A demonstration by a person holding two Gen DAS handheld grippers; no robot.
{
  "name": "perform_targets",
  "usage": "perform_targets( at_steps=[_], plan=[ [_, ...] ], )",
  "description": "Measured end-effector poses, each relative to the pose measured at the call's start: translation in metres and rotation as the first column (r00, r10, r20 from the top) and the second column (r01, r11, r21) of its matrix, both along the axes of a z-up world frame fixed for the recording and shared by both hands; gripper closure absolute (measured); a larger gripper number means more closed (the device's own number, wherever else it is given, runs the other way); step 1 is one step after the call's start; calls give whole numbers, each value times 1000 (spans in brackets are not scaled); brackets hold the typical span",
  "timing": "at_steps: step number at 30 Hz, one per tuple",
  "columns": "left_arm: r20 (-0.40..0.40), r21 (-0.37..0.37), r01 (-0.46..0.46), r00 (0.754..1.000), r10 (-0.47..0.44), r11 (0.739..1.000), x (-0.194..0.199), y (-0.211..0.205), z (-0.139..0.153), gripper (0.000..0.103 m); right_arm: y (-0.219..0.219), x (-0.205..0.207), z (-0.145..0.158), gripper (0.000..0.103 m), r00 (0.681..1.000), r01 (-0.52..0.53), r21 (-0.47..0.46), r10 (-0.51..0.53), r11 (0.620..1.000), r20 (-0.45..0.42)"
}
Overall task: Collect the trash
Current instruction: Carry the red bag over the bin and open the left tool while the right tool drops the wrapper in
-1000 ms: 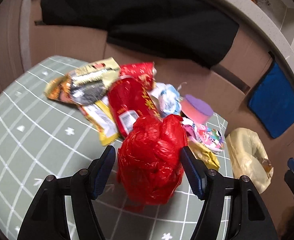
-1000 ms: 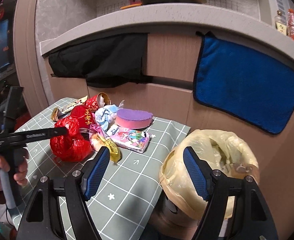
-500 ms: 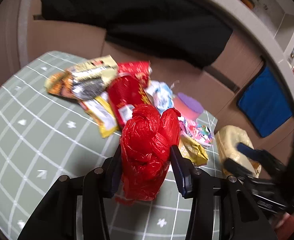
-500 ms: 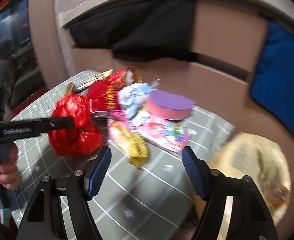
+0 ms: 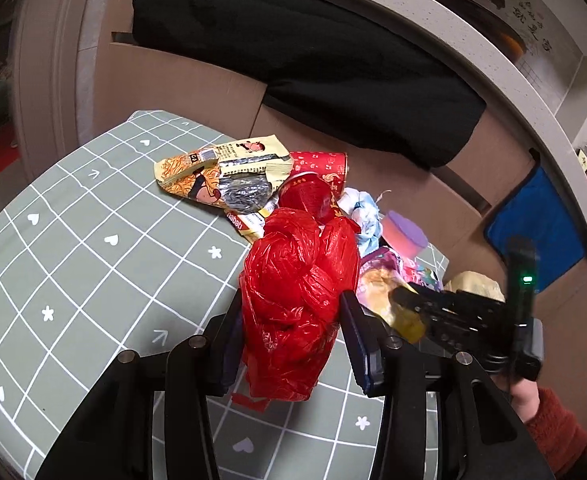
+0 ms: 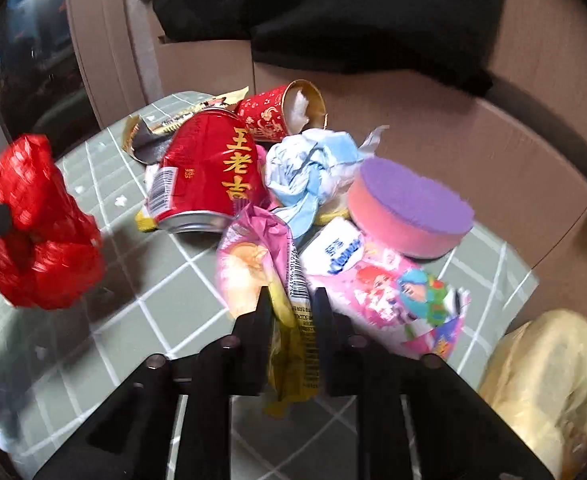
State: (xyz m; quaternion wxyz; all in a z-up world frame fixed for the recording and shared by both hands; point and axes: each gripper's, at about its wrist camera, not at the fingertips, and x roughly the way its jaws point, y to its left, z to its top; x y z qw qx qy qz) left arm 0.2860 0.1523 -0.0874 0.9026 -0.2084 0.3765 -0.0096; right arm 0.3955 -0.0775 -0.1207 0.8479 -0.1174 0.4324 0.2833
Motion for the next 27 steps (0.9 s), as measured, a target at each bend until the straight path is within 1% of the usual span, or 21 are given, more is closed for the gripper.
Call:
perform_targets(
  at_steps=[2,5,8,14,16,20,21,24,27],
  plan=[
    [9,10,-1,1000,1,1000,0,-4,2,57,-6,-5,8,87,1000,-3,65,5,998,-21],
    [30,36,-3,1000,2,999,-2,-12,8,57,-14,-17,26,87,1000,19,76,-21,997,18],
    [59,61,7,998,-11,998,-3,-22,19,57,-23,-28,45,87,999,37,100,-41,994,35],
    [143,125,64,986,-82,990,1,-60,58,57,-53,-46,89,87,990,81,139,-96,987,108],
    [179,152,82,978,-109,985,4,-76,74,57,-66,-51,105,87,980,103,152,-126,983,152],
    [243,202,116,956,-164,972,13,-110,104,57,-97,-58,130,87,963,149,181,-185,972,198],
    [263,212,128,947,-183,969,15,-121,111,57,-107,-59,135,87,957,163,190,-201,968,207],
    [302,221,161,927,-225,962,24,-149,126,57,-136,-63,151,87,934,204,198,-251,959,253],
    [315,205,209,911,-266,956,36,-178,134,57,-164,-67,164,87,905,253,190,-302,949,301]
  ],
)
